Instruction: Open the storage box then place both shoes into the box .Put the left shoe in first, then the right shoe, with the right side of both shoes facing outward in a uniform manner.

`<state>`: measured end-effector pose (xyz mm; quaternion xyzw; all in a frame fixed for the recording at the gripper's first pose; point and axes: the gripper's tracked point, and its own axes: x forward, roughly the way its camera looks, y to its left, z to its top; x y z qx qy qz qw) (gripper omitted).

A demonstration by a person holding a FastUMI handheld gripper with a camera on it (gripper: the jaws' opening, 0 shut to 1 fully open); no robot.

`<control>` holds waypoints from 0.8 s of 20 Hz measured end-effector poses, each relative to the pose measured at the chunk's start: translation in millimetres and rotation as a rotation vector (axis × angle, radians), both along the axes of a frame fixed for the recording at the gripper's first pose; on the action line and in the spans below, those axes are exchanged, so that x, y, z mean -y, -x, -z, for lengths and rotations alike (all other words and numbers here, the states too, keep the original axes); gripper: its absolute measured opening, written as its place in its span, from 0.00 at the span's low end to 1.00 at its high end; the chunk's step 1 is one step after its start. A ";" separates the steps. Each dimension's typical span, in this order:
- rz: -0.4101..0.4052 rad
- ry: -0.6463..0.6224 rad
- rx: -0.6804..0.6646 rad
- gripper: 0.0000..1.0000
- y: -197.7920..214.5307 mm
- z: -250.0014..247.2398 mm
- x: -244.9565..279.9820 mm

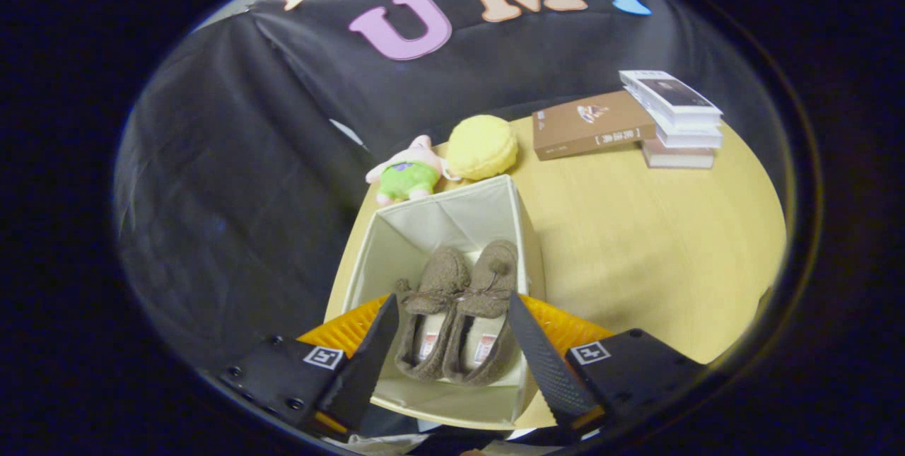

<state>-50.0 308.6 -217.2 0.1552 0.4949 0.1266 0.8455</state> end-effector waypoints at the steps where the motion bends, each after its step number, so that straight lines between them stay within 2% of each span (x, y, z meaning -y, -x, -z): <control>1: -0.031 0.000 0.025 0.98 1.8 -5.5 -0.9; 4: -0.088 -0.002 0.133 1.00 -2.0 -31.8 6.8; 8: -0.114 0.051 0.320 1.00 -13.3 -72.6 42.3; 11: -0.105 0.093 0.442 1.00 -16.7 -97.8 76.3; 16: -0.047 0.230 0.617 1.00 -20.3 -128.8 146.0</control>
